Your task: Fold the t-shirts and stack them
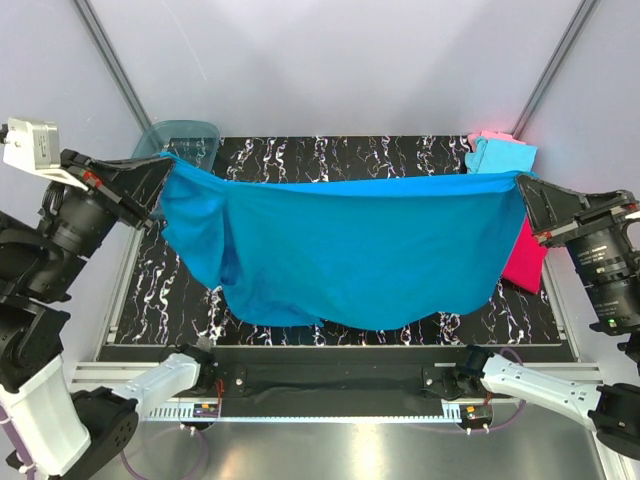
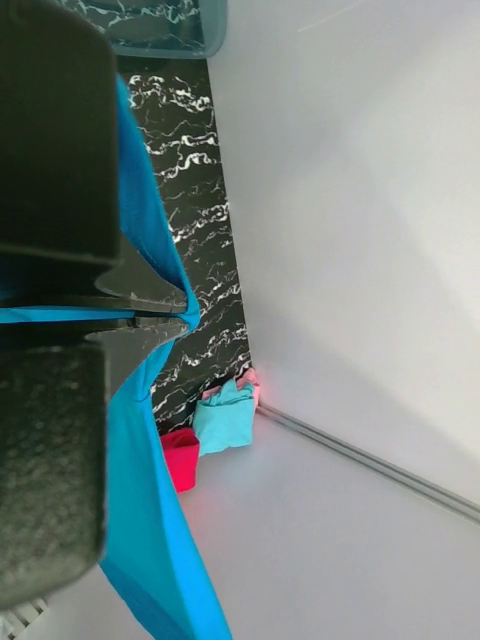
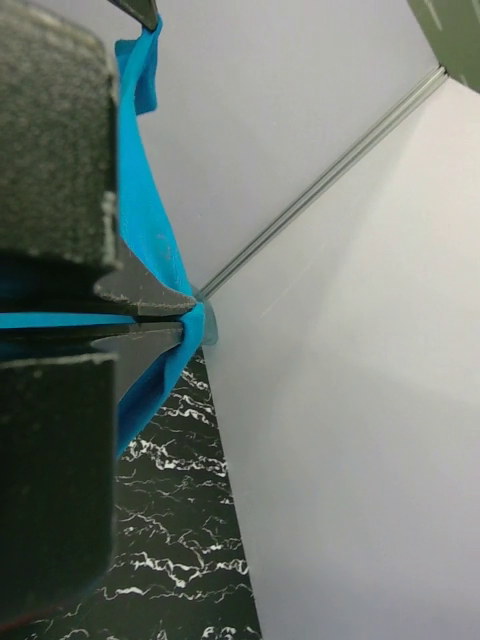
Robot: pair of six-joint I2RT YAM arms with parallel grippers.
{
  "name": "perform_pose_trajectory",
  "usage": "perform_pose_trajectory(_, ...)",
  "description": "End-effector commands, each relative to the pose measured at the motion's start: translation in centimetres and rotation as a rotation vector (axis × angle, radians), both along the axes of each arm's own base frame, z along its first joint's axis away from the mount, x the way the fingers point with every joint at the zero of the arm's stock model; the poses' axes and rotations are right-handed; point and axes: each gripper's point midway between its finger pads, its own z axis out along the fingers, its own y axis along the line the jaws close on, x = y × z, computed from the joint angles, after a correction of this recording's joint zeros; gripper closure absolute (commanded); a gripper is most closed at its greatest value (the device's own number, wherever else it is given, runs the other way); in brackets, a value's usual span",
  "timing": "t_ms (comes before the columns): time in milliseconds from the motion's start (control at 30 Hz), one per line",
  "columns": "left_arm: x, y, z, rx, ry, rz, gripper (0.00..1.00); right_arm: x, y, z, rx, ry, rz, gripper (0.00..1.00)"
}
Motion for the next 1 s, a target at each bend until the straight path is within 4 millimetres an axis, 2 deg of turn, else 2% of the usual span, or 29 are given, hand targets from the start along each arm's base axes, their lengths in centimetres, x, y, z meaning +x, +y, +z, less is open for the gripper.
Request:
perform_pose_trajectory(0,-2.4,-0.3,2.6,-0.016,-0.115,-0.063,1.0,-0.4,0.1,2.4,0.022,-0.06,0.023,1.0)
perform_pose_trajectory(67,-3.2,-0.3,2.5,-0.02,-0.133,-0.077,1.0,-0.6,0.2,2.5,0.016,-0.063,0.034,1.0)
perform_pose_trajectory(100,-2.9,-0.9,1.5,-0.009,-0.115,-0.101,1.0,-0.7,0.3,2.5,0.008,-0.071,0.045,1.0)
perform_pose_trajectory(133,-4.1,-0.7,1.7,-0.012,-0.149,-0.115,1.0,-0.9,0.4,2.5,0.007,-0.076,0.053,1.0)
perform_pose_trajectory(267,-6.0,-0.7,2.7,-0.011,-0.234,-0.151,1.0,-1.2,1.0,3.1,-0.002,-0.102,0.09,1.0)
perform_pose_trajectory(300,-6.4,-0.8,3.1,-0.007,-0.251,-0.162,1.0,-1.5,0.9,3.7,0.004,-0.114,0.098,1.0)
perform_pose_trajectory(433,-9.8,-0.7,6.6,-0.007,-0.385,-0.208,1.0,-2.0,1.5,5.6,0.01,-0.15,0.14,1.0)
perform_pose_trajectory(467,-10.4,-0.6,7.2,-0.012,-0.412,-0.218,1.0,-2.4,1.0,6.6,0.025,-0.165,0.142,1.0)
perform_pose_trajectory(533,-11.4,-0.8,7.8,-0.021,-0.436,-0.246,1.0,-2.8,1.5,7.1,0.029,-0.167,0.178,1.0)
perform_pose_trajectory(600,-12.3,-1.2,8.0,-0.019,-0.454,-0.28,1.0,-4.1,1.2,7.7,0.048,-0.178,0.227,1.0)
perform_pose_trajectory(667,-14.1,-1.8,7.9,-0.01,-0.486,-0.337,1.0,-5.0,0.3,7.5,0.05,-0.18,0.233,1.0)
perform_pose_trajectory(700,-14.3,-1.9,7.6,-0.005,-0.486,-0.337,1.0,-5.9,-0.6,7.8,0.061,-0.198,0.222,1.0)
perform_pose_trajectory(767,-16.4,-1.7,7.6,-0.01,-0.531,-0.343,1.0,-6.6,-1.4,7.3,0.046,-0.196,0.194,1.0)
perform_pose_trajectory(833,-16.6,-1.7,6.8,-0.015,-0.524,-0.32,1.0,-7.5,-2.3,6.8,0.032,-0.202,0.154,1.0)
perform_pose_trajectory(867,-16.3,-1.7,6.5,-0.013,-0.521,-0.304,1.0,-7.1,-2.0,5.7,0.007,-0.173,0.142,1.0)
perform_pose_trajectory(900,-14.9,-1.9,5.5,-0.013,-0.479,-0.295,1.0,-7.3,-2.3,5.2,0.007,-0.163,0.129,1.0)
perform_pose_trajectory(933,-14.5,-1.9,5.1,-0.01,-0.469,-0.287,1.0,-7.0,-2.3,4.5,0.001,-0.149,0.115,1.0)
perform_pose_trajectory(967,-13.4,-1.8,4.6,-0.015,-0.45,-0.266,1.0,-6.0,-1.7,3.0,-0.02,-0.108,0.11,1.0)
